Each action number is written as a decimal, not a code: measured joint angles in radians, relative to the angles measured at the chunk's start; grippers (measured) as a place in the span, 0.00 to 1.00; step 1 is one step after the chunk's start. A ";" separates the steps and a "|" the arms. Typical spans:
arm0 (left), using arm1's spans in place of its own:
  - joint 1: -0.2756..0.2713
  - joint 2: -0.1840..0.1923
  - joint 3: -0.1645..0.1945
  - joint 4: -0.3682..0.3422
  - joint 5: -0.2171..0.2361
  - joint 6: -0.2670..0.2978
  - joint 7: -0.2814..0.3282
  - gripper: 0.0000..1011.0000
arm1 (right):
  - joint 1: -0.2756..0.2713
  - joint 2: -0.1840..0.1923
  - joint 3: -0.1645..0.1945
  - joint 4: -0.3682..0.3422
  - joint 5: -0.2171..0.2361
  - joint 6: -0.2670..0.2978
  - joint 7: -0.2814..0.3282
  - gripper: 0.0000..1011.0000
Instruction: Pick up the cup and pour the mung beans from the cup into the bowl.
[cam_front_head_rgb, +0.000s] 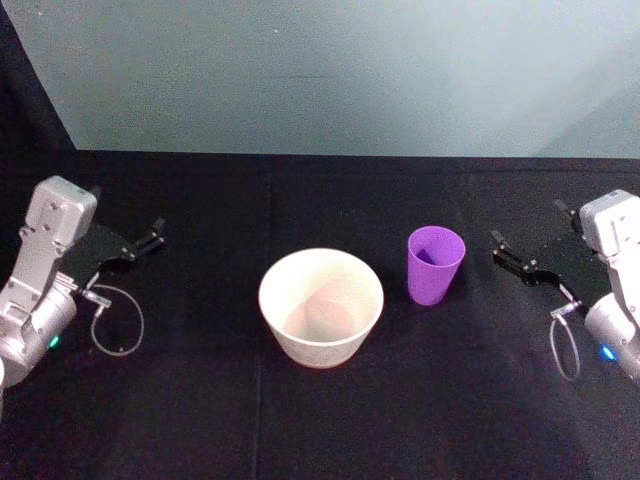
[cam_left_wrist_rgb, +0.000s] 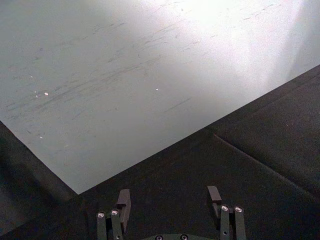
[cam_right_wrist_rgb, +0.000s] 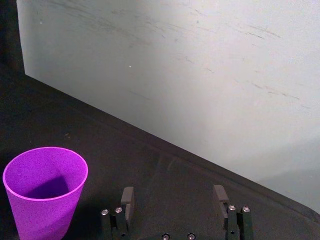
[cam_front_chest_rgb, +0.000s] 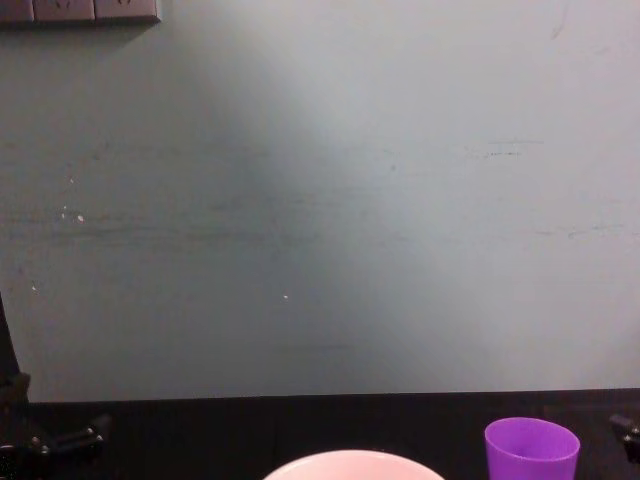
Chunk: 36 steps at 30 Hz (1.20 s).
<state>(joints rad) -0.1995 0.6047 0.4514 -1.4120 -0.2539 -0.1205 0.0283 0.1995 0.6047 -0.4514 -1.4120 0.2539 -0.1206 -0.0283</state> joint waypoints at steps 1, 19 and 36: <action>0.000 0.000 0.000 0.000 0.000 0.000 0.000 0.99 | 0.000 0.000 0.000 0.000 0.000 0.000 0.000 0.99; 0.000 0.000 0.000 0.000 0.000 0.000 0.000 0.99 | 0.000 0.000 0.000 0.000 0.000 0.000 0.000 0.99; 0.000 0.000 0.000 0.000 0.000 0.000 0.000 0.99 | 0.000 0.000 0.000 0.000 0.000 0.000 0.000 0.99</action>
<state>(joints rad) -0.1996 0.6047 0.4514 -1.4120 -0.2539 -0.1205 0.0283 0.1995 0.6046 -0.4514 -1.4120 0.2539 -0.1205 -0.0283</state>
